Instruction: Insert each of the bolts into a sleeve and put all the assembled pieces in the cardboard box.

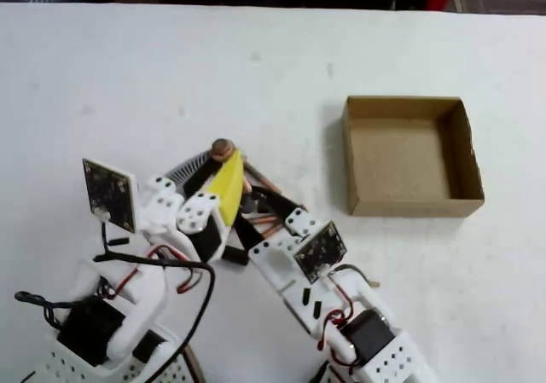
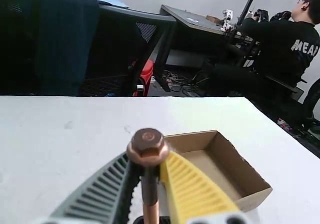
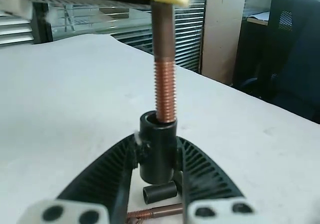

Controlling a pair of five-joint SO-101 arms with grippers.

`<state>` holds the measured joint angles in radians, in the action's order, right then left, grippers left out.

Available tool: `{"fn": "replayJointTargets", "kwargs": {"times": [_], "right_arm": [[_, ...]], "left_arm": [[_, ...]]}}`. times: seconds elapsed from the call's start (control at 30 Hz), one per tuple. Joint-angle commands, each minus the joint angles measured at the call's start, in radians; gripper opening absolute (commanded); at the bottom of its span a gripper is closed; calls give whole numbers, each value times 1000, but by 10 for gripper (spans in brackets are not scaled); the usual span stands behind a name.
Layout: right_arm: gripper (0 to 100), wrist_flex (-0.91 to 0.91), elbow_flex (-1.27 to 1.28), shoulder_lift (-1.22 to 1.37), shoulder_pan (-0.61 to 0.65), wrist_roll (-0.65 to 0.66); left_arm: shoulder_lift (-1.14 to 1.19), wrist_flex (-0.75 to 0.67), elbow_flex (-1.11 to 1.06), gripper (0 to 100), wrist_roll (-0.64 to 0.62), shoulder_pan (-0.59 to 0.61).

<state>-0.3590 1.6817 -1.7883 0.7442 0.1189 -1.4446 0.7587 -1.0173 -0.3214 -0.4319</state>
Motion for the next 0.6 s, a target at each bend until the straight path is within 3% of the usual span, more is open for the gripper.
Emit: {"fn": "replayJointTargets", "kwargs": {"times": [0.0, 0.2, 0.57], "right_arm": [[17, -2, 9, -10, -7, -8], [17, -2, 9, -10, -7, -8], [17, -2, 9, -10, -7, -5]], "left_arm": [[-16, 17, 25, 23, 51, -15], [-16, 84, 17, 23, 60, -15], [-16, 84, -92, 23, 57, -16]]}}
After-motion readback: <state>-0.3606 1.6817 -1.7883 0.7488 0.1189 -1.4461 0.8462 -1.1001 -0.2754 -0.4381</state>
